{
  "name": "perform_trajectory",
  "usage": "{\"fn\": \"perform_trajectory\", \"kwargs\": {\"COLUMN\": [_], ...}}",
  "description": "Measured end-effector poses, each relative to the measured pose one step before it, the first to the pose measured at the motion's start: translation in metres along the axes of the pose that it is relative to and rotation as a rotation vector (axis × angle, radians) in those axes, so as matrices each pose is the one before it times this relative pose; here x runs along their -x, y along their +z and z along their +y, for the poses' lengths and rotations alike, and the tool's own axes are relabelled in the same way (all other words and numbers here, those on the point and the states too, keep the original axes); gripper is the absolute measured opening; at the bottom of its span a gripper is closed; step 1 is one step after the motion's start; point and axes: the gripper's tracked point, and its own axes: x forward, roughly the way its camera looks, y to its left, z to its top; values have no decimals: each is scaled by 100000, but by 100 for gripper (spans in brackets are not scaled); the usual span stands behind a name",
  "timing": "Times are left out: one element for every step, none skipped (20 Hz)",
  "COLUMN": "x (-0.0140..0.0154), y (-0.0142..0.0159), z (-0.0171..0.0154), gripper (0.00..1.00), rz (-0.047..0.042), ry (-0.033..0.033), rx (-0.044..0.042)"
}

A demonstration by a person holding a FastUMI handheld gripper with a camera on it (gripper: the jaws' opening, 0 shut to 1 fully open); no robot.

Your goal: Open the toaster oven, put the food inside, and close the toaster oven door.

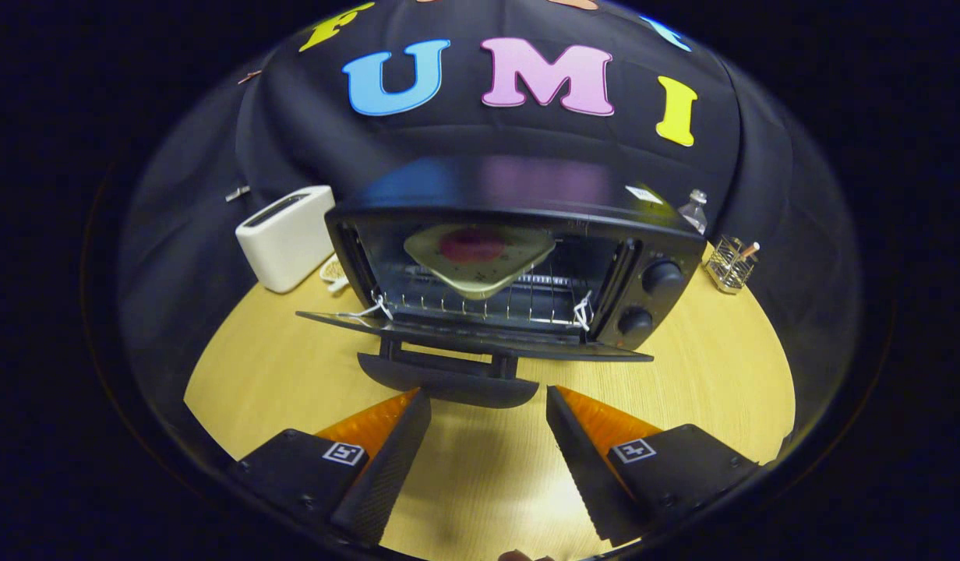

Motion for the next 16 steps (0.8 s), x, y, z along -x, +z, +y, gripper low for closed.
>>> {"fn": "perform_trajectory", "kwargs": {"x": [160, 377, 686, 879, 832, 264, 704, 893, 1087, 959, 993, 1054, 930, 1011, 951, 897], "y": [850, 774, 866, 1081, 1134, 1062, 1083, 987, 874, 928, 1118, 1136, 1087, 1129, 1247, 1377], "z": [14, 46, 343, 311, 197, -217, -286, -462, -621, -566, -609, -663, -833, -820, -721, -822], "gripper": [98, 98, 98, 98, 98, 98, 98, 97, 97, 98, 97, 97, 98, 97, 97, 97], "rz": [-1624, -1625, -2348, -3165, -3550, -3973, -3722, -3460, -3268, -3168, -3185, -2969, -2402, -1693, -1989, -2222], "ry": [-523, -418, 332, 485, 273, -111, -100, -781, -1250, -1105, -976, -910, -1235, -1064, -759, -1345], "rx": [739, 614, -173, -609, -361, -447, 16, 593, 374, -295, -683, -880, -970, -1279, -971, -513]}}
